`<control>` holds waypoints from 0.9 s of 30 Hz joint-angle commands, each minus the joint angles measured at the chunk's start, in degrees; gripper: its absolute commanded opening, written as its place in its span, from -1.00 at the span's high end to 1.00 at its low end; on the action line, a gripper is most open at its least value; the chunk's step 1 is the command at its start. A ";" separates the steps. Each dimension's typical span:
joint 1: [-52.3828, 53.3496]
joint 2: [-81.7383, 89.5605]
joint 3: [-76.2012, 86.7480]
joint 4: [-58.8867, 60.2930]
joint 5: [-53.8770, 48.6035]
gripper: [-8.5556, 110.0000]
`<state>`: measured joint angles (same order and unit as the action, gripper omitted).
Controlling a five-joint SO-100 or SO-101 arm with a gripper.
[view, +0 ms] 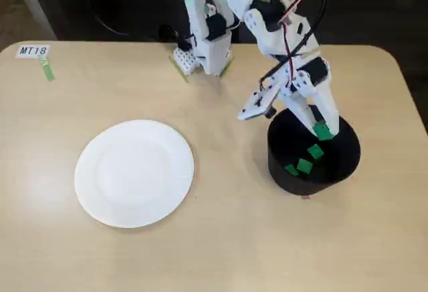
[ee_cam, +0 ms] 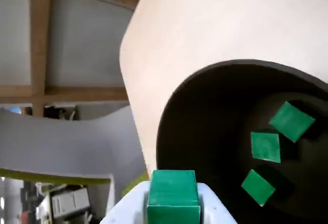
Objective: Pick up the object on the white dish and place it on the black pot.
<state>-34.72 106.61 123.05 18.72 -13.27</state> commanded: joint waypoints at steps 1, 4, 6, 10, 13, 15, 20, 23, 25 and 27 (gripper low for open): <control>-1.41 -1.58 -1.14 1.14 -1.67 0.86; -2.72 -4.39 -1.85 1.93 -2.81 0.86; -3.60 -6.86 -3.08 2.99 -3.96 0.86; -5.10 -13.18 -9.23 9.05 -7.29 0.86; -5.54 -15.12 -10.81 9.93 -8.00 0.86; -5.54 -15.03 -10.81 9.93 -8.09 0.86; -5.54 -14.59 -11.07 9.58 -8.17 0.85; -5.54 -14.06 -11.16 10.02 -10.81 0.46; -5.36 -13.54 -11.25 10.02 -11.60 0.35; -4.92 -13.01 -11.43 10.20 -11.78 0.33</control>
<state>-39.90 91.49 114.70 28.56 -24.52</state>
